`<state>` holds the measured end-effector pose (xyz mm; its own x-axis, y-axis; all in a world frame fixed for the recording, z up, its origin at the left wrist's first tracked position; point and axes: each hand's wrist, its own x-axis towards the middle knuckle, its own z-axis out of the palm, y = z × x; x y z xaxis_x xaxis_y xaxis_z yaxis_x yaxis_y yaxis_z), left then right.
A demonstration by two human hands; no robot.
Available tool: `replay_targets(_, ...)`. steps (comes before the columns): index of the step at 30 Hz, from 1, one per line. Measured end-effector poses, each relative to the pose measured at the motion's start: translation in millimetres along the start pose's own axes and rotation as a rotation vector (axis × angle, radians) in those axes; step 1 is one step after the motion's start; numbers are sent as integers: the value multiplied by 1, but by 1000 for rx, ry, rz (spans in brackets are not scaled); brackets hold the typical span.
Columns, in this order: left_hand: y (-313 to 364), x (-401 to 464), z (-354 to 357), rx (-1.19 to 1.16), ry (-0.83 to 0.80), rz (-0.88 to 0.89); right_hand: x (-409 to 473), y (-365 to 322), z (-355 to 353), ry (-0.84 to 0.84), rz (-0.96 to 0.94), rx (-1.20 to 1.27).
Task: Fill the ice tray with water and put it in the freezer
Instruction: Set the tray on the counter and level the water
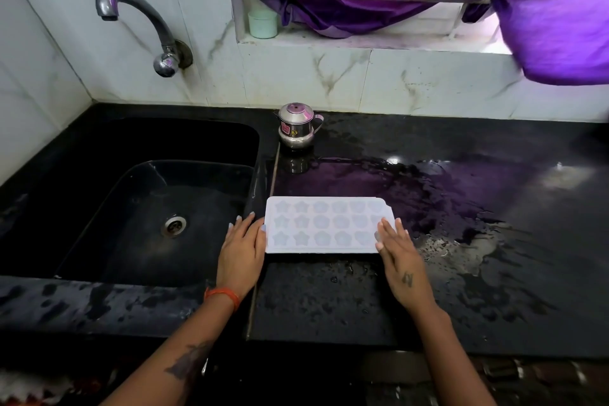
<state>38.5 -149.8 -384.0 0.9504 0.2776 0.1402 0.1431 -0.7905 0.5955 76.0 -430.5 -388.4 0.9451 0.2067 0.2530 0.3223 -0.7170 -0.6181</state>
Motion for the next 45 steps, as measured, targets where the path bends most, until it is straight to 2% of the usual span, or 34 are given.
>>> replay_targets(7,0,1,0,23,8,20,8,-12,2,62,163,78)
replay_targets(14,2,1,-4,172,71,34,35,-12,3,76,391,33)
replay_targets(18,5,3,-11,22,19,22,44,-19,2,52,500,42)
replay_targets(25,11,20,-22,-300,-141,-165,59,-32,0,68,668,103)
replay_targets(32,-3,35,-39,-505,-142,-297,69,-65,16,124,697,254)
replay_targets(45,-94,67,-97,-458,15,-491,117,-159,60,18,477,271)
